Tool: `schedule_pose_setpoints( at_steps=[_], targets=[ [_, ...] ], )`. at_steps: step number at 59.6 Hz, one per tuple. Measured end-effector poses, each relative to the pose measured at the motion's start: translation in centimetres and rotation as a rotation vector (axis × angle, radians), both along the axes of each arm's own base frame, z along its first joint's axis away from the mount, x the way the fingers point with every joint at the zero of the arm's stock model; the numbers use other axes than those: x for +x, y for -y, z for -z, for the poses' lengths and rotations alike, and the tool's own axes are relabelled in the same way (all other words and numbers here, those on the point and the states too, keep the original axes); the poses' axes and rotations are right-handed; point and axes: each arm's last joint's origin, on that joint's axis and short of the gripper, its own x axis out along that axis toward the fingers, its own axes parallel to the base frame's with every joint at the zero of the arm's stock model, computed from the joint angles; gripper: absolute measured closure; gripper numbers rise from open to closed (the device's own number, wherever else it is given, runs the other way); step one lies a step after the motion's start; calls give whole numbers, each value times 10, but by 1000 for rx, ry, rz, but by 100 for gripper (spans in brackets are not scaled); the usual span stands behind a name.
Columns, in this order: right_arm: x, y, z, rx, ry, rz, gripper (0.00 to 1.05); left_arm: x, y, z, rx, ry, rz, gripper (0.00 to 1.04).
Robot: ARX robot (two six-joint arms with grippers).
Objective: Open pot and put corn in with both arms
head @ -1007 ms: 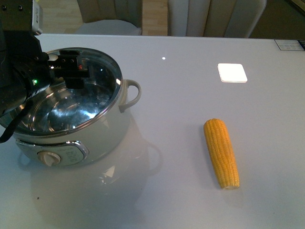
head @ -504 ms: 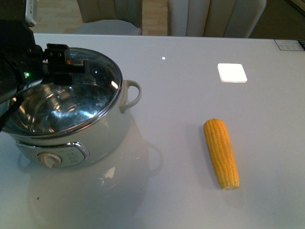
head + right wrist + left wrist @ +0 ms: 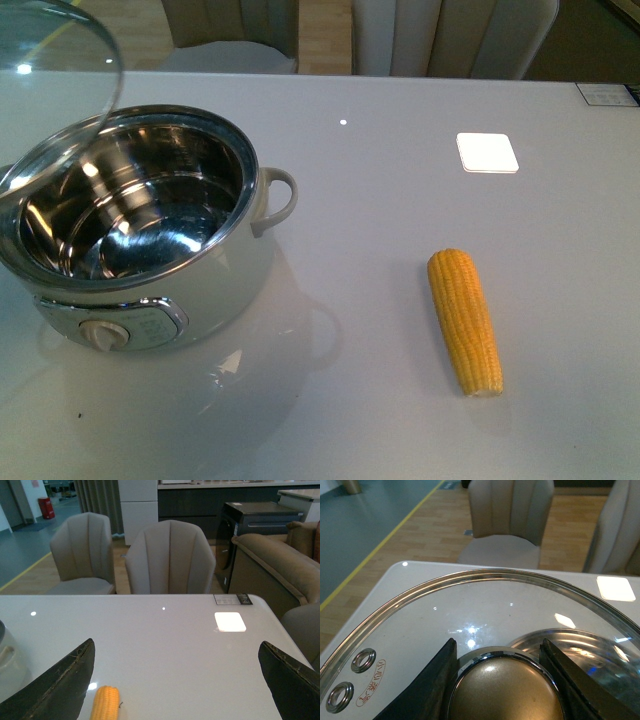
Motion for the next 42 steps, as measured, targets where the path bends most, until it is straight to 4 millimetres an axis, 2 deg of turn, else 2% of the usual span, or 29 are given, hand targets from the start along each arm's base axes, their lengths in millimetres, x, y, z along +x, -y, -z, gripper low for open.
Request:
schedule_pose_setpoints(
  at_steps=[11, 15, 22, 27, 31, 42],
  targets=[
    [0, 0, 0, 0, 0, 0, 9, -22, -62, 7, 8, 26, -132, 62],
    [0, 0, 0, 0, 0, 0, 9, -30, -87, 15, 17, 26, -202, 62],
    [0, 0, 0, 0, 0, 0, 9, -42, -121, 32, 39, 10, -307, 62],
    [0, 0, 0, 0, 0, 0, 9, -49, -134, 47, 47, -12, -352, 62],
    [0, 0, 0, 0, 0, 0, 9, -53, -141, 68, 49, -48, -372, 62],
    [0, 0, 0, 0, 0, 0, 9, -55, -142, 110, 24, -118, -372, 62]
  ],
)
